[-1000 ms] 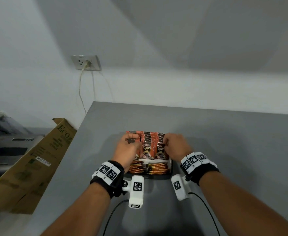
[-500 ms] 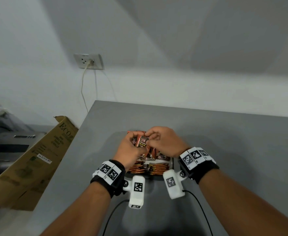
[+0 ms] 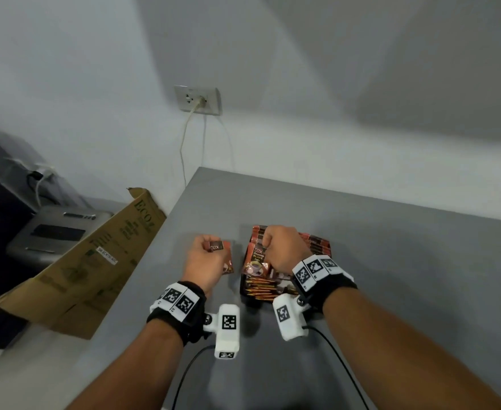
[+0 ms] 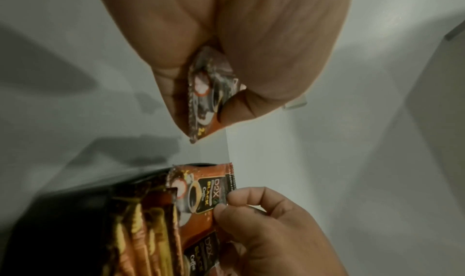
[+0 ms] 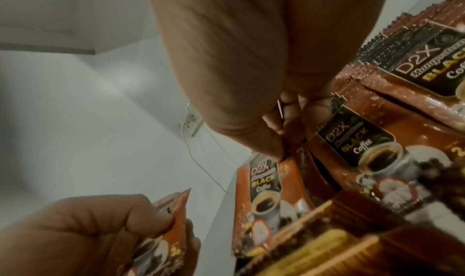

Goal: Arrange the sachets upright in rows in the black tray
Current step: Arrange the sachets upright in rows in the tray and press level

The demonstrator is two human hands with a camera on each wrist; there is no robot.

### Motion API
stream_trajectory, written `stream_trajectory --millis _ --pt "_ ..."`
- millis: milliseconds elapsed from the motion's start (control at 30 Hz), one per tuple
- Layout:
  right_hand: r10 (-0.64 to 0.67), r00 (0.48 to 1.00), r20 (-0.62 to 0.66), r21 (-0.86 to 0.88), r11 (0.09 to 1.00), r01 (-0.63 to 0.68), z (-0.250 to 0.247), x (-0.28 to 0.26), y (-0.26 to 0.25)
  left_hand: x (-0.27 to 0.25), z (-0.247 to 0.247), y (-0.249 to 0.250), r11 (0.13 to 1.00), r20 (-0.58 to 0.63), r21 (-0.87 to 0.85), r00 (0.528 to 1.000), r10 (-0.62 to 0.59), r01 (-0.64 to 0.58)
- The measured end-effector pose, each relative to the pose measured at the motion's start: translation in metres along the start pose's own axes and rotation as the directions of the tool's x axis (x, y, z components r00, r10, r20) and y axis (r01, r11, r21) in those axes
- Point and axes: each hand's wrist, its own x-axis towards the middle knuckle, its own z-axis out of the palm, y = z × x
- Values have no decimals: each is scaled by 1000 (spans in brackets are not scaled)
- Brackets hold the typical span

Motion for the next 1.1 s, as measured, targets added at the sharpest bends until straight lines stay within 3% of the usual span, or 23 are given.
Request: stream_trajectory --millis 400,533,667,800,933,1100 --pt "-22 999 -27 -28 999 21 9 0 4 -2 6 -2 989 16 142 999 29 -31" --pt "-48 992 -113 154 986 66 -9 -8 5 -6 15 4 989 60 121 996 72 -79" --pt "-105 994 42 324 942 86 -31 -20 2 -12 32 11 986 207 107 973 102 -126" --pt "-5 998 -69 176 984 17 -48 -19 24 -11 43 11 986 191 124 978 88 -113" --pt "67 997 -39 11 998 -67 -46 -25 48 -9 40 7 974 192 197 979 70 -109" --pt "96 995 -21 -62 993 -97 -24 -32 53 -18 37 6 947 224 287 972 76 -141"
